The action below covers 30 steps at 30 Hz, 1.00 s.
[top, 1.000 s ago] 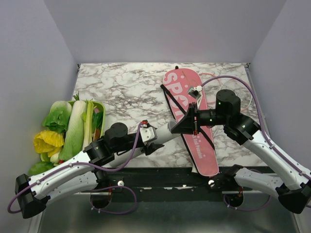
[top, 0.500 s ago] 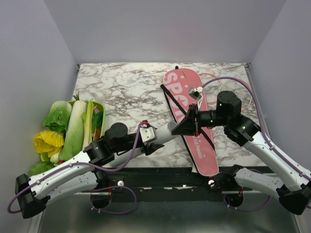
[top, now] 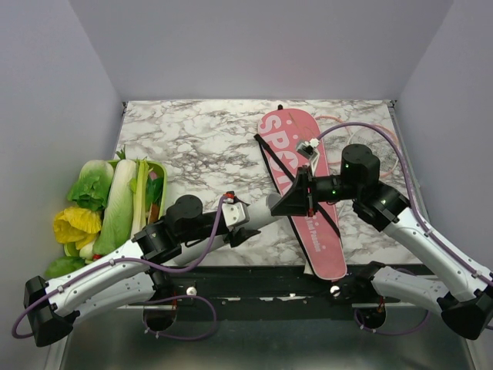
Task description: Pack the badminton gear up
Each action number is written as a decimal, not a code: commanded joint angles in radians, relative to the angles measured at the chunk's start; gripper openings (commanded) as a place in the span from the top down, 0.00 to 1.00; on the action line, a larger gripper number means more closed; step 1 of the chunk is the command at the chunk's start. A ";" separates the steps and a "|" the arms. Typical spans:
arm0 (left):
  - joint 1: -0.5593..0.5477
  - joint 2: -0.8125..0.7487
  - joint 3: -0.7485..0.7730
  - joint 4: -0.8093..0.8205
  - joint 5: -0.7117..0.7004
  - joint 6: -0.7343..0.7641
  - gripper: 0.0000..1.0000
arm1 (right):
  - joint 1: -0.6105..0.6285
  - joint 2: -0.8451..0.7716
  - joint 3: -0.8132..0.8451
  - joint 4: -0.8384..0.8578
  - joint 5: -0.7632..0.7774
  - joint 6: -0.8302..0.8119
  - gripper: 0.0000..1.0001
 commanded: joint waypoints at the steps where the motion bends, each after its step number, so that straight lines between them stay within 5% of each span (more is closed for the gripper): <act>1: -0.005 -0.015 0.007 0.049 0.009 -0.003 1.00 | 0.013 0.011 -0.037 0.030 -0.055 0.023 0.91; 14: -0.005 -0.018 0.005 0.047 0.011 -0.002 1.00 | 0.013 -0.006 -0.062 0.070 -0.043 0.054 0.61; 30: -0.005 -0.060 -0.006 0.078 0.040 -0.006 1.00 | 0.013 0.009 -0.080 0.145 0.109 0.123 0.57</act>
